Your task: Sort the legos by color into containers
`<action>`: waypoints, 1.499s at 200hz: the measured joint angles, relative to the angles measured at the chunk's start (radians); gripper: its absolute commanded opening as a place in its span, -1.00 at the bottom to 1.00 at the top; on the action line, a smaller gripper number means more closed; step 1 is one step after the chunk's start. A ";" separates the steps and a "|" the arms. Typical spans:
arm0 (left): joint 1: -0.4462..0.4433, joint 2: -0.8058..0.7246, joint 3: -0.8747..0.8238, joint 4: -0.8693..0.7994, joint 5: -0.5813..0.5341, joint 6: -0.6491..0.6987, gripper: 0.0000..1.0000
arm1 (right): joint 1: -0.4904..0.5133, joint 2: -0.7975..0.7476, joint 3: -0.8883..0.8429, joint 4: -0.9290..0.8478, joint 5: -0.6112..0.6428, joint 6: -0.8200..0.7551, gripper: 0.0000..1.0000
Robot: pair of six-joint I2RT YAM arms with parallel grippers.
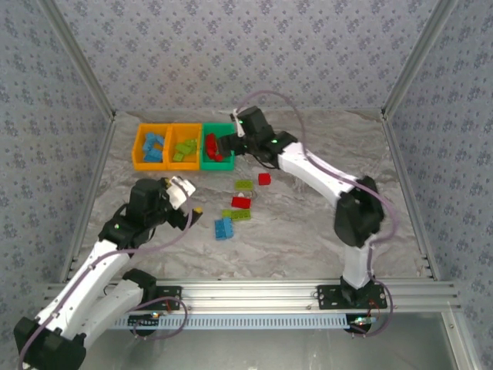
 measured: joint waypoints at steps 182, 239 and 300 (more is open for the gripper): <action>-0.443 0.503 -0.060 0.016 -0.198 -1.062 0.02 | -0.069 -0.902 -0.795 -0.120 -0.127 0.293 1.00; -0.400 0.547 -0.060 0.095 -0.207 -1.043 -0.01 | -0.088 -0.897 -0.795 -0.100 -0.144 0.317 1.00; -0.360 0.421 -0.110 0.035 -0.257 -1.016 0.13 | -0.095 -0.905 -0.808 -0.082 -0.159 0.338 1.00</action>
